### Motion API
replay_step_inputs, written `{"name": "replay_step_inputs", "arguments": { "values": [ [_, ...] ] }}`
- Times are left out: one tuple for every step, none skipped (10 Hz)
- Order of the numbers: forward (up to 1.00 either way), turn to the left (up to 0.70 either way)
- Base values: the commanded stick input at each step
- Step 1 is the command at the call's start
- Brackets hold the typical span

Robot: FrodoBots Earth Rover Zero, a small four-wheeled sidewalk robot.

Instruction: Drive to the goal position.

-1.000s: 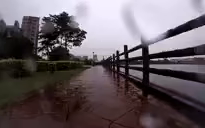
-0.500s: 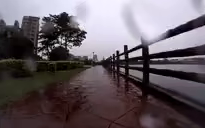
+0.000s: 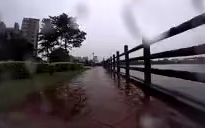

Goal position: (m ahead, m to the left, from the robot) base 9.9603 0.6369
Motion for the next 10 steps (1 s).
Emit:
{"name": "replay_step_inputs", "arguments": {
  "values": [
    [1.0,0.0],
    [1.0,0.0],
    [1.0,0.0],
    [1.0,0.0],
    [1.0,0.0],
    [1.0,0.0],
    [1.0,0.0],
    [1.0,0.0],
    [1.0,0.0],
    [1.0,0.0]
  ]
}}
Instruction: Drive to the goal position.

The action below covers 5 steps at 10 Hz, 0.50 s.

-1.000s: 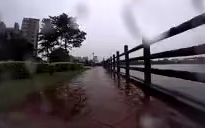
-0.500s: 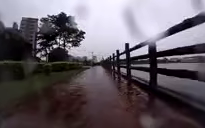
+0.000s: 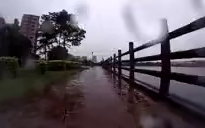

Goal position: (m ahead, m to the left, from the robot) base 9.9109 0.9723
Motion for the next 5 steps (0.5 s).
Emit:
{"name": "replay_step_inputs", "arguments": {
  "values": [
    [1.0,0.0],
    [1.0,0.09],
    [1.0,0.22],
    [1.0,0.2],
    [1.0,0.0]
  ]
}}
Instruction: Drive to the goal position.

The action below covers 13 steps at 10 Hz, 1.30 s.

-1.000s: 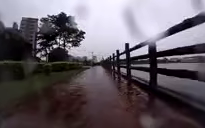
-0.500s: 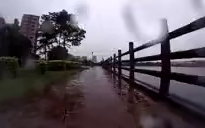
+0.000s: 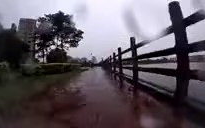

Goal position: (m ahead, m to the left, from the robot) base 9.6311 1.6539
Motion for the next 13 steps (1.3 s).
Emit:
{"name": "replay_step_inputs", "arguments": {
  "values": [
    [1.0,0.0],
    [1.0,0.0],
    [1.0,0.0],
    [1.0,0.0],
    [1.0,0.0],
    [1.0,0.0],
    [1.0,0.0],
    [1.0,0.0],
    [1.0,0.0],
    [1.0,0.0],
    [1.0,0.0],
    [1.0,0.0],
    [1.0,0.0]
  ]
}}
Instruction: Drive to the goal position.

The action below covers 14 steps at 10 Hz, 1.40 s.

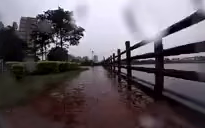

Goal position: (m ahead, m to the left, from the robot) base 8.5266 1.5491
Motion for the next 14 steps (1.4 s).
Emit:
{"name": "replay_step_inputs", "arguments": {
  "values": [
    [1.0,0.0],
    [1.0,0.0],
    [1.0,0.0],
    [1.0,0.0],
    [1.0,0.0],
    [1.0,0.0],
    [1.0,0.0],
    [1.0,0.0],
    [1.0,0.0],
    [1.0,0.0],
    [1.0,0.0],
    [1.0,0.0],
    [1.0,0.0],
    [1.0,0.0]
  ]
}}
